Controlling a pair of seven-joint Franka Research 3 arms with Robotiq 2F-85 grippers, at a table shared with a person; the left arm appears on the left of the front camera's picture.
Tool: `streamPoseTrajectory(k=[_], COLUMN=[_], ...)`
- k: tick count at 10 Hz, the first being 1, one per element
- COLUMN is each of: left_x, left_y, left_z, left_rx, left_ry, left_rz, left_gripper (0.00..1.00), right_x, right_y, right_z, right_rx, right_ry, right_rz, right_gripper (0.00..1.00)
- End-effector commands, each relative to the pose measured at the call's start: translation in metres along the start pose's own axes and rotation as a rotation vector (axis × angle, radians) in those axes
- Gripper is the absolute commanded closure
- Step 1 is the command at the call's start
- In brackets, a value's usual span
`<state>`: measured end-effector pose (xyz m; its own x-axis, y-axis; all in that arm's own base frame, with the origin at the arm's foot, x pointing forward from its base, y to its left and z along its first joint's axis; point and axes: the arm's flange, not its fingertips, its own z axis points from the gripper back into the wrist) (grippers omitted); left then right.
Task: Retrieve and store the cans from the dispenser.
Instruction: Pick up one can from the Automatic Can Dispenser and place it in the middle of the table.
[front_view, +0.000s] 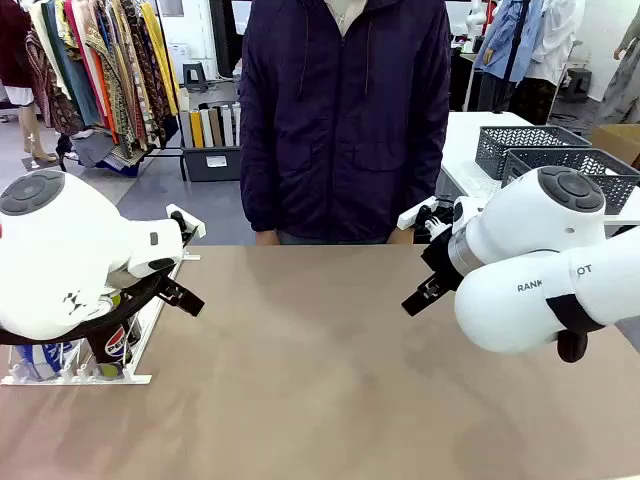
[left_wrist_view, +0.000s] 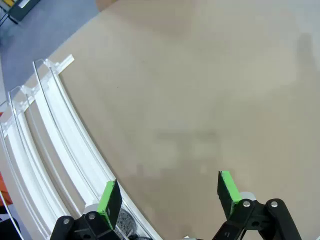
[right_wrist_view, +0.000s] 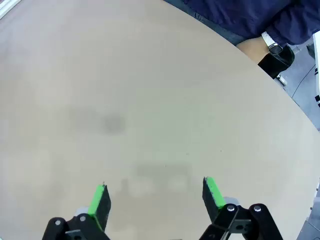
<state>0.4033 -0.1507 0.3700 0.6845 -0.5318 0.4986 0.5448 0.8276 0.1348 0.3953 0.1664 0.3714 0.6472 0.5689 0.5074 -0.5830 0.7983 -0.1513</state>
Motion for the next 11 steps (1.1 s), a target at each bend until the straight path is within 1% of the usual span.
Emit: streamPoseTrajectory(k=[1, 11], left_x=[0.0001, 0.0001], left_y=[0.0, 0.0], left_z=[0.0002, 0.0002], left_rx=[0.0, 0.0], left_ry=[0.0, 0.0], left_rz=[0.0, 0.0], left_gripper=[0.0, 0.0], right_x=[0.0, 0.0], right_y=[0.0, 0.0], right_z=[0.0, 0.0], right_rx=[0.0, 0.0], right_ry=[0.0, 0.0], right_rz=[0.0, 0.0], right_gripper=[0.0, 0.0])
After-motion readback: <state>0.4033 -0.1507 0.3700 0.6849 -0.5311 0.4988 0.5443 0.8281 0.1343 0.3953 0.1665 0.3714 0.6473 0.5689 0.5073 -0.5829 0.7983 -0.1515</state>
